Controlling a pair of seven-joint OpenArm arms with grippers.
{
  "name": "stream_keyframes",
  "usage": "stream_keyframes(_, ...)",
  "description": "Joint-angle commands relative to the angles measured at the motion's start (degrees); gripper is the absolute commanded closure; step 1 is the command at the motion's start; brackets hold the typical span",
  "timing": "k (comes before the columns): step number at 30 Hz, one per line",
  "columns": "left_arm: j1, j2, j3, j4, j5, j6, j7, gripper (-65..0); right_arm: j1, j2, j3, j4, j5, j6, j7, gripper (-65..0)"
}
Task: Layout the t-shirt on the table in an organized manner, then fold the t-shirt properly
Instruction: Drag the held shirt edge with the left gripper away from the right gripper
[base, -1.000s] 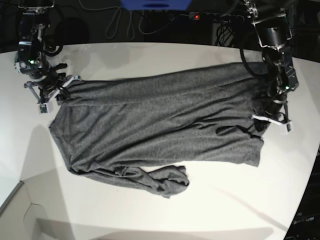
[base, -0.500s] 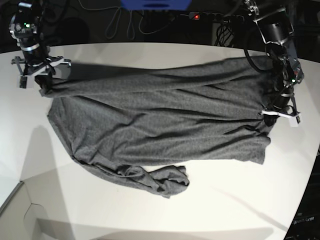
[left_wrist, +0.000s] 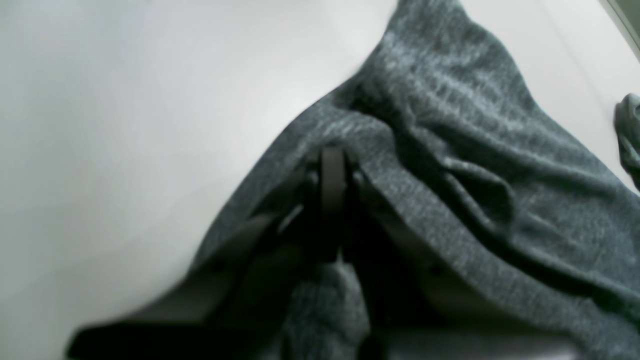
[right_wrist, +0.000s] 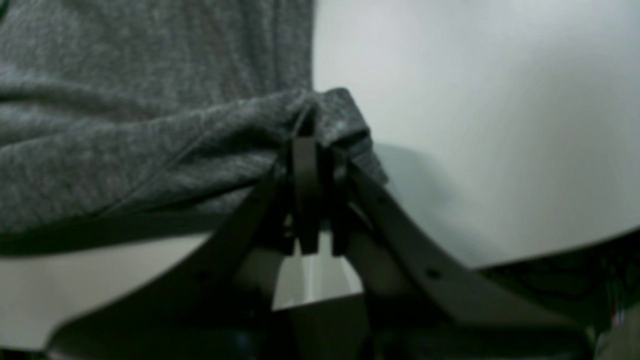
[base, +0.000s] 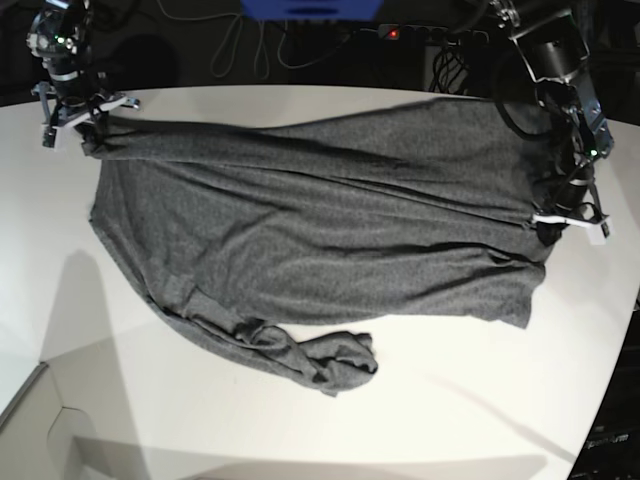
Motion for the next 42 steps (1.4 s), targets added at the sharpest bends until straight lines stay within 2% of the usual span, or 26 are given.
stream_keyframes(1,0.9,-0.4,-0.1,0.7,3.0,2.8,4.0,0.0,-0.2,0.6,0.6,1.1,0.0,1.7,1.2,0.0)
stream_keyframes(4,2.7,-0.3,0.0,4.8,2.7,2.8,4.0,0.0,-0.1,0.7,0.6,1.1,0.0,4.1,1.2,0.0)
stream_keyframes(14,7.7,0.0,-0.1,16.4,-5.4,2.9,5.8,0.0,0.7,0.8,0.7,3.7,-0.1,4.1,1.1,0.0)
stream_keyframes(18,8.0,-0.5,-0.1,19.9,-9.0,2.9,5.8,-0.1,1.0,0.8,0.6,4.3,-0.1,4.1,1.1,-5.8)
stream_keyframes(21,7.5,-1.3,-0.1,21.8,-10.0,3.2,5.9,-0.6,1.0,0.8,0.4,4.3,-0.1,4.1,1.1,-7.7)
stream_keyframes(23,6.8,-1.7,-0.2,22.1,-9.9,3.4,5.9,-4.0,1.0,0.8,0.3,4.3,-0.1,4.1,1.1,-7.7)
stream_keyframes(25,3.4,-2.5,-0.2,21.4,-9.4,3.4,5.9,-12.0,1.1,0.9,0.2,4.2,-0.1,4.1,1.1,-7.7)
stream_keyframes(28,-1.4,-3.2,-0.1,15.6,-9.5,3.4,5.4,-24.4,1.1,0.9,0.2,4.0,-0.1,4.2,1.1,-7.7)
stream_keyframes(31,-7.8,-4.6,0.2,7.7,-9.4,3.4,5.4,-32.1,1.1,0.9,0.2,3.9,-0.1,4.2,1.1,-7.7)
stream_keyframes(37,-20.3,-5.8,0.3,-12.3,-9.0,3.4,5.2,-33.0,1.1,1.0,0.2,3.9,-0.1,4.2,1.1,-7.7)
stream_keyframes(39,-23.3,-5.9,0.3,-16.5,-6.5,3.3,5.0,-33.0,1.1,1.2,0.2,3.9,-0.1,4.2,1.1,-7.7)
stream_keyframes(42,-27.6,-5.0,0.3,-22.3,0.4,3.0,-0.4,-33.0,1.1,1.6,0.2,3.9,-0.1,4.2,1.0,-7.7)
